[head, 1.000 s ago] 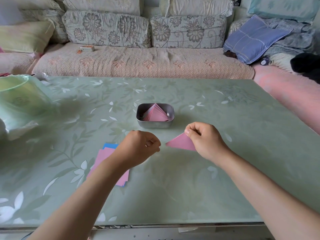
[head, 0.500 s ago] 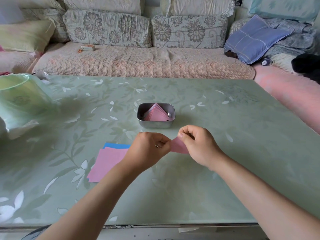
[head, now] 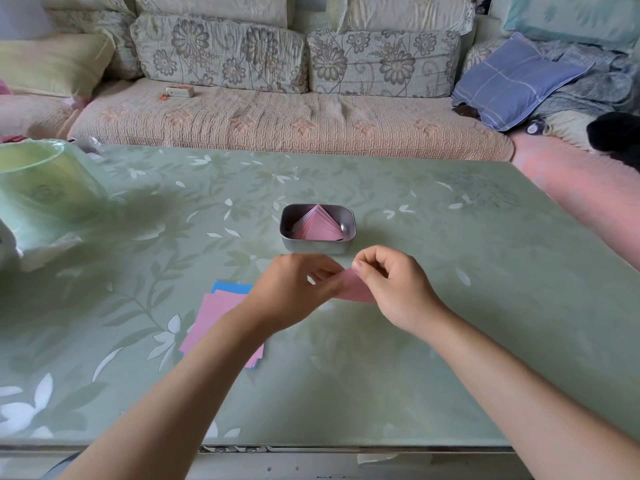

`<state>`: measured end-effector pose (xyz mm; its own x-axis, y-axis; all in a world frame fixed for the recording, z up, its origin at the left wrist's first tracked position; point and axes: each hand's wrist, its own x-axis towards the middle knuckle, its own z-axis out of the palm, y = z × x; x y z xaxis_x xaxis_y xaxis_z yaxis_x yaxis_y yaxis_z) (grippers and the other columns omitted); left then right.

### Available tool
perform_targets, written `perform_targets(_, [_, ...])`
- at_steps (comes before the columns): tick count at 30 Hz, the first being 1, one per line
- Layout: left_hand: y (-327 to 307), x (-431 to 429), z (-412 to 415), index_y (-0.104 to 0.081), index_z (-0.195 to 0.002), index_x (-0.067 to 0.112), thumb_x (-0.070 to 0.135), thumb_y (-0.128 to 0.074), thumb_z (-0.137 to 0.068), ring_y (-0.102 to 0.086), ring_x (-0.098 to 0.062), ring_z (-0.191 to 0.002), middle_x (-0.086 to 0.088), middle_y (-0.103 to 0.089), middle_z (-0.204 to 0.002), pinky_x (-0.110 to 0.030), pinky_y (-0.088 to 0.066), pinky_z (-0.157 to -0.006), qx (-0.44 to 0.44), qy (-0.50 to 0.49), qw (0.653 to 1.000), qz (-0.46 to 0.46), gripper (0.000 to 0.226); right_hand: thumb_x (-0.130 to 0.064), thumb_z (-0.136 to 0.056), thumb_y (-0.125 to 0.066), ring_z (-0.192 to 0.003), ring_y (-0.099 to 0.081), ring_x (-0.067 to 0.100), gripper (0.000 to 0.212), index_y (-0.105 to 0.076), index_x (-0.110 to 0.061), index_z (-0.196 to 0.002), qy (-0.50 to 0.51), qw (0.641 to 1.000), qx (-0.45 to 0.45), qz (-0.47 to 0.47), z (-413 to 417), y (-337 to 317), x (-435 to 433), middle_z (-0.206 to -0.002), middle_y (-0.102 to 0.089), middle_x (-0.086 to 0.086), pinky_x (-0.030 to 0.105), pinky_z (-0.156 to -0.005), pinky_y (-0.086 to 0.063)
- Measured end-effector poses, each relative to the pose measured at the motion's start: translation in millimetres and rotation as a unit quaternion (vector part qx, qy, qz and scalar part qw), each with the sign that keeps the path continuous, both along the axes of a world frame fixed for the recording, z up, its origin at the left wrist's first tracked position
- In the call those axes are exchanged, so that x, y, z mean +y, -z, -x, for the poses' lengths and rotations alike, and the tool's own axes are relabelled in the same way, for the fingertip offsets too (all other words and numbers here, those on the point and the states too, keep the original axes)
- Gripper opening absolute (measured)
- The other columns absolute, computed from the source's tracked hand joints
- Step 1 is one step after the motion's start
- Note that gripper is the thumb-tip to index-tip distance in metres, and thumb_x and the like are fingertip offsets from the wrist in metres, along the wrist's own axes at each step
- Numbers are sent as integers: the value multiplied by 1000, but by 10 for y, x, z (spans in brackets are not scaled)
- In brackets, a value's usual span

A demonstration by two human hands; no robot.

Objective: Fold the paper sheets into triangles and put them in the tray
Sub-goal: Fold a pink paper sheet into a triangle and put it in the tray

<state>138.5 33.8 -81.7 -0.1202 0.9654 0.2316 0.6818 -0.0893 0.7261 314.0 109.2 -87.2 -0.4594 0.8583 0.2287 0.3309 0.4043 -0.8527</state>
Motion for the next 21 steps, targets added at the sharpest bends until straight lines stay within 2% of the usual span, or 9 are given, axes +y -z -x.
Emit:
perform_targets(3, [2,42,48,-74,-77,29,38,-72,-88,-59,5,-61,25,-66,-66,-6,-40,-57,-25,-24,999,-21,14,-20,-95,-66,-63,-54,1,13,-72,-25,-84,-23,999,36,15,65,-33,-20,-69,-65,-16,14,-63,-43])
perform_targets(7, [-62,49,169,-77,-79,24,32,-75,-86,-57,2,-58,14,-70,-67,-12,-43,-59,-112,-49,991,-53,11,-25,-93,-70,-55,-47,2,17,-73,-26,-77,-16,1000,27,6,115,-31,-6,-57,-58,-15,16,-55,-38])
perform_targets(12, [-153,51,310,-77,-77,20,28,-76,-85,-54,2,-53,14,-68,-61,-12,-42,-56,-208,-112,970,-54,12,-21,-91,-71,-50,-45,1,22,-69,-26,-70,10,1000,8,-14,131,-9,46,-53,-56,-18,13,-52,-36])
perform_targets(15, [-172,56,394,-77,-83,18,29,-73,-88,-59,-4,-58,11,-70,-65,-18,-46,-59,-148,-139,978,-52,13,-25,-91,-70,-52,-47,4,18,-70,-28,-73,31,998,-41,-23,120,37,72,-57,-60,-10,18,-52,-39])
perform_targets(18, [-177,66,415,-75,-84,18,33,-70,-89,-62,-22,-75,-3,-71,-75,-32,-49,-68,-72,-129,988,-34,17,-28,-89,-70,-58,-53,3,9,-69,-35,-86,56,997,-28,-36,173,9,73,-73,-64,-20,10,-55,-40])
perform_targets(20, [-172,80,400,-74,-81,16,33,-71,-89,-58,-25,-75,-7,-68,-74,-30,-45,-66,-66,-106,991,-44,19,-28,-86,-73,-64,-55,5,18,-67,-40,-98,39,998,-15,-55,247,-53,87,-90,-65,-19,9,-62,-42])
perform_targets(21, [-171,89,387,-74,-80,16,32,-72,-88,-57,-23,-72,-6,-67,-72,-28,-43,-63,-72,-99,991,-51,19,-29,-85,-76,-64,-55,5,20,-68,-40,-99,23,998,-17,-64,291,-86,97,-92,-65,-19,9,-63,-42])
